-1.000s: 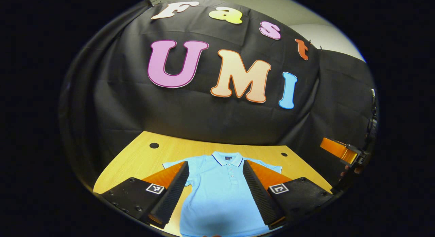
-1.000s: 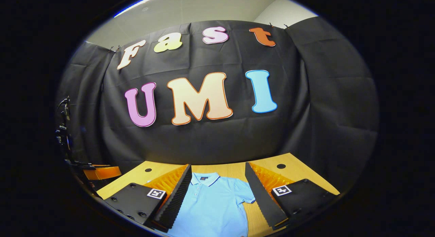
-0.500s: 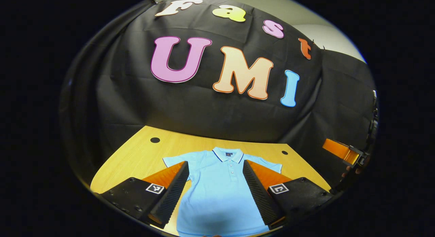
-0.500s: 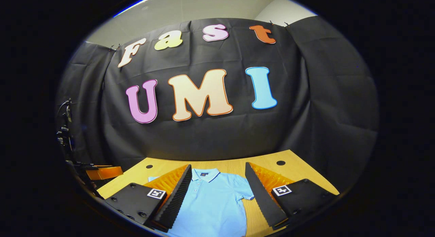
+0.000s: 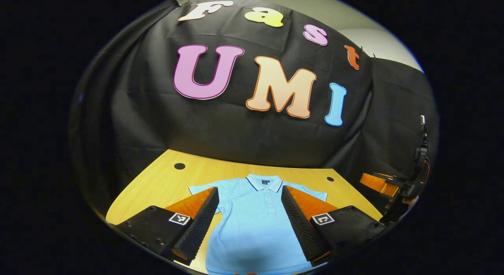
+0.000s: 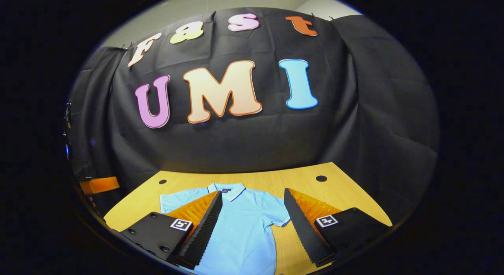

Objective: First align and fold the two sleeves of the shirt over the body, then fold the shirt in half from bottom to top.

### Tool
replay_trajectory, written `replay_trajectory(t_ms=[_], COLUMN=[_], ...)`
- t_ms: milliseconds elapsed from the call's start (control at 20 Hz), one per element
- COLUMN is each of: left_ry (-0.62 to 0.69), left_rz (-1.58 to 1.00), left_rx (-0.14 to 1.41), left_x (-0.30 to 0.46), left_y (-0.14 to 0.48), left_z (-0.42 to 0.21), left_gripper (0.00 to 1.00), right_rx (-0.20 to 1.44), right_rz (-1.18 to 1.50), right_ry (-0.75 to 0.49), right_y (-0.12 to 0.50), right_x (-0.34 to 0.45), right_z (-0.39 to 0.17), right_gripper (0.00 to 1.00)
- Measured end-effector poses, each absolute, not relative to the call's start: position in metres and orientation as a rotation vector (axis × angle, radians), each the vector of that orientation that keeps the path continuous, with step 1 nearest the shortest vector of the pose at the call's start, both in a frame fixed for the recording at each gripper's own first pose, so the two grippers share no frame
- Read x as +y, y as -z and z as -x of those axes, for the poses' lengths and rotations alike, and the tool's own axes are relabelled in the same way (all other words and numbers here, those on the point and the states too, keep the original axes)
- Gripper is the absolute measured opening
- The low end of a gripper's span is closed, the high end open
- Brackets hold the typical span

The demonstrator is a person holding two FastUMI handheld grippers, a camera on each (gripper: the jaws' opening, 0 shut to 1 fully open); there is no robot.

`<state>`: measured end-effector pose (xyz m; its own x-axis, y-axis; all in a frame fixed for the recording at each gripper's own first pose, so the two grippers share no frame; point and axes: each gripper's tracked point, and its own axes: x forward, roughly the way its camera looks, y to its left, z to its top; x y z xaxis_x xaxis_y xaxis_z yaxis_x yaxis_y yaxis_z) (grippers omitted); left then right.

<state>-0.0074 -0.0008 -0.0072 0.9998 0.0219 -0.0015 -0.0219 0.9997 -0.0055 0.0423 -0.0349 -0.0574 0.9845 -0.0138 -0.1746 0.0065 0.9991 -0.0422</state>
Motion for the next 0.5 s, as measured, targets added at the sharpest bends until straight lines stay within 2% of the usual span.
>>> replay_trajectory(t_ms=[250, 300, 350, 500], left_ry=[-0.074, -0.087, -0.101, -0.139], left_rz=[0.025, 0.026, 0.023, 0.017], left_rx=[0.018, 0.022, 0.029, 0.048], left_x=[0.014, 0.017, 0.021, 0.03], left_y=[0.015, 0.017, 0.019, 0.027], left_z=[0.016, 0.017, 0.018, 0.019], left_gripper=[0.95, 0.96, 0.95, 0.95], right_rx=[0.276, 0.298, 0.321, 0.374], right_rz=[0.04, 0.021, 0.006, -0.001], right_ry=[0.024, 0.025, 0.03, 0.053], right_y=[0.093, 0.099, 0.107, 0.13], right_x=[-0.058, -0.062, -0.069, -0.093], right_z=[-0.091, -0.103, -0.115, -0.149], right_gripper=[0.98, 0.95, 0.98, 0.98])
